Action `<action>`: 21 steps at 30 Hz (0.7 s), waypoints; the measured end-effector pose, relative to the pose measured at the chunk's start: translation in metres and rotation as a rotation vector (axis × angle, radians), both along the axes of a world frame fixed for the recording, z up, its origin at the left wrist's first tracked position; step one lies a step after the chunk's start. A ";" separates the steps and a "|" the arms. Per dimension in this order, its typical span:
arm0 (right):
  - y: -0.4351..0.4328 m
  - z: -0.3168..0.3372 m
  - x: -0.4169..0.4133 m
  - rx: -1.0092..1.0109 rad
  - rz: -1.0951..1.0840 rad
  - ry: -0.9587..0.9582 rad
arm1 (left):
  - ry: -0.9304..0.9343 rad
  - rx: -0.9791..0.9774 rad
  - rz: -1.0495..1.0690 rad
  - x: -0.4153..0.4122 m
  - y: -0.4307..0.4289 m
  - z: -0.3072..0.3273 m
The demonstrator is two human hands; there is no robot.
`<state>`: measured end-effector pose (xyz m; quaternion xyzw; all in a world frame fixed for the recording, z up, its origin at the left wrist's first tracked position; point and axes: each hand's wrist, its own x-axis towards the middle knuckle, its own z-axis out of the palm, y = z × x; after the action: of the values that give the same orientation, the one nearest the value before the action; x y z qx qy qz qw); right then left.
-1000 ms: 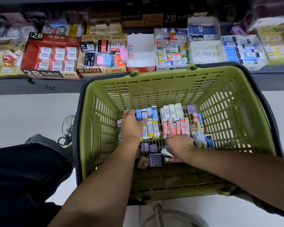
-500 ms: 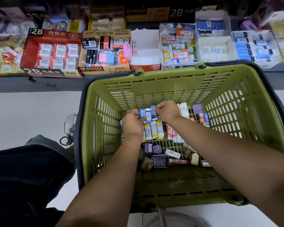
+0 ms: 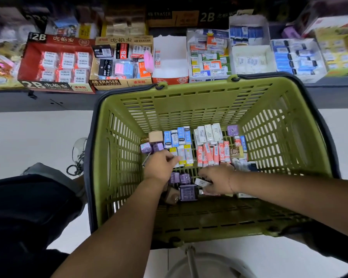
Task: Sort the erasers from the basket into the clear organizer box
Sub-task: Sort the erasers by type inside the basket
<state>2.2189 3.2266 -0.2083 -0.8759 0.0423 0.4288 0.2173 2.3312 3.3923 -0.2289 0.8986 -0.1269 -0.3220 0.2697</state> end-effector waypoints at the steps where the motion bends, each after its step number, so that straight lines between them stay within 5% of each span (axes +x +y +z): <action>1: 0.002 -0.005 -0.007 -0.027 0.033 0.026 | 0.041 0.007 -0.066 -0.003 0.001 0.002; 9: 0.011 -0.025 -0.020 -0.003 -0.075 0.134 | 0.055 0.323 -0.621 -0.024 0.004 0.011; 21: 0.014 -0.030 -0.022 0.030 -0.185 0.205 | 0.139 0.322 -0.582 -0.022 0.004 0.011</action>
<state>2.1965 3.2411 -0.2382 -0.8166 0.1383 0.4946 0.2635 2.3093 3.3960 -0.2176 0.8316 -0.3070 -0.4619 0.0293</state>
